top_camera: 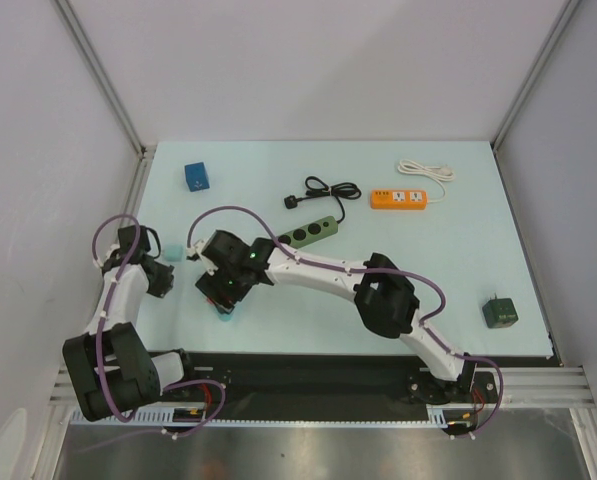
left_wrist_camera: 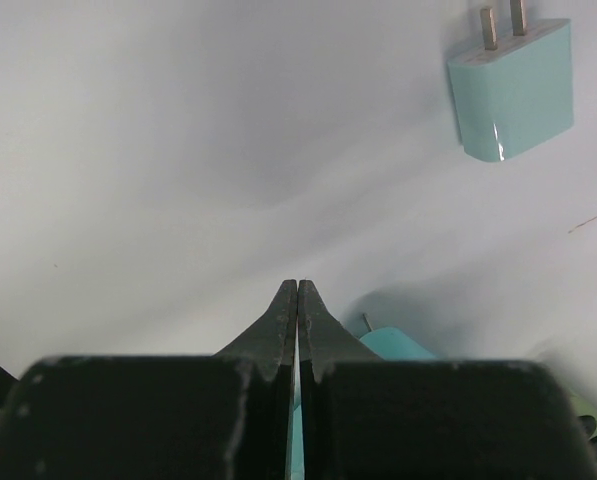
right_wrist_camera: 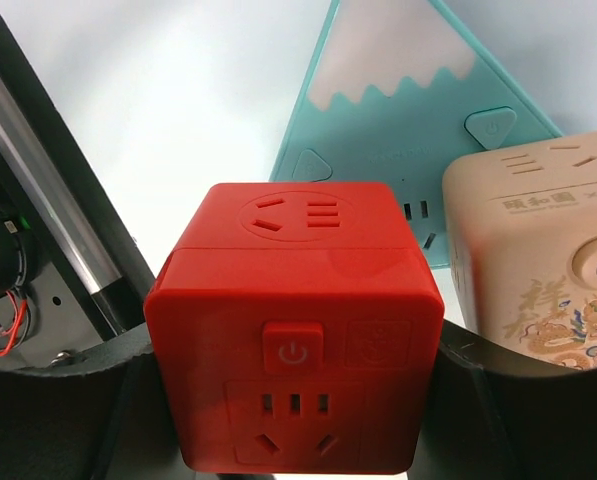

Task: Insert the plug

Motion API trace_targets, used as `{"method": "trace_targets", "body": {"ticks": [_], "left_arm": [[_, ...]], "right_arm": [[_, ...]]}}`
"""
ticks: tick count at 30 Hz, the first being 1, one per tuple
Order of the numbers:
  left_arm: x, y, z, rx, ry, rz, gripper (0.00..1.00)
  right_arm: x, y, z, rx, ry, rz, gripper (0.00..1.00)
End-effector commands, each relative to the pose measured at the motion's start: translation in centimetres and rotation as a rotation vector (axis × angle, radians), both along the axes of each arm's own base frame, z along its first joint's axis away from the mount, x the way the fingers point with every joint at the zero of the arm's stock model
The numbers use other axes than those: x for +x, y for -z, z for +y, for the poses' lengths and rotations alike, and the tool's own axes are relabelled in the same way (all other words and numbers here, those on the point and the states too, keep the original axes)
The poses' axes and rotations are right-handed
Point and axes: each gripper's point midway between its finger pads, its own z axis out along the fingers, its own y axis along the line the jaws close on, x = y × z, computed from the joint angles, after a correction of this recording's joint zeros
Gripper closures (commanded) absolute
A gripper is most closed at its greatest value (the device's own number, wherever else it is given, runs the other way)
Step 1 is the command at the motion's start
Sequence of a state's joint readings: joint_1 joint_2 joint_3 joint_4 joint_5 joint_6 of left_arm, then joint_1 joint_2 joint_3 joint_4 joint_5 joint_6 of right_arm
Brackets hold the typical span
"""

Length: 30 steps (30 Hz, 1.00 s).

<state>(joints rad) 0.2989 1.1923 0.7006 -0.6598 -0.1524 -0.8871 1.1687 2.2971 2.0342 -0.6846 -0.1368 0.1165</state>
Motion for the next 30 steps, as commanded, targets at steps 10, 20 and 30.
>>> {"method": "trace_targets", "body": {"ticks": [10,20,30], "left_arm": [[0.1,1.0,-0.1,-0.007,0.036,-0.014,1.00],[0.2,0.9,-0.1,-0.005,0.040,-0.022,1.00],[0.3,0.5,0.1,0.010,0.037,-0.033,1.00]], "right_arm": [[0.4,-0.1,0.7,0.007,0.154,0.010,1.00],[-0.3,0.7,0.2,0.024,0.128,0.008,1.00],[-0.8,0.5,-0.5,0.023,0.085,-0.012,1.00]]}}
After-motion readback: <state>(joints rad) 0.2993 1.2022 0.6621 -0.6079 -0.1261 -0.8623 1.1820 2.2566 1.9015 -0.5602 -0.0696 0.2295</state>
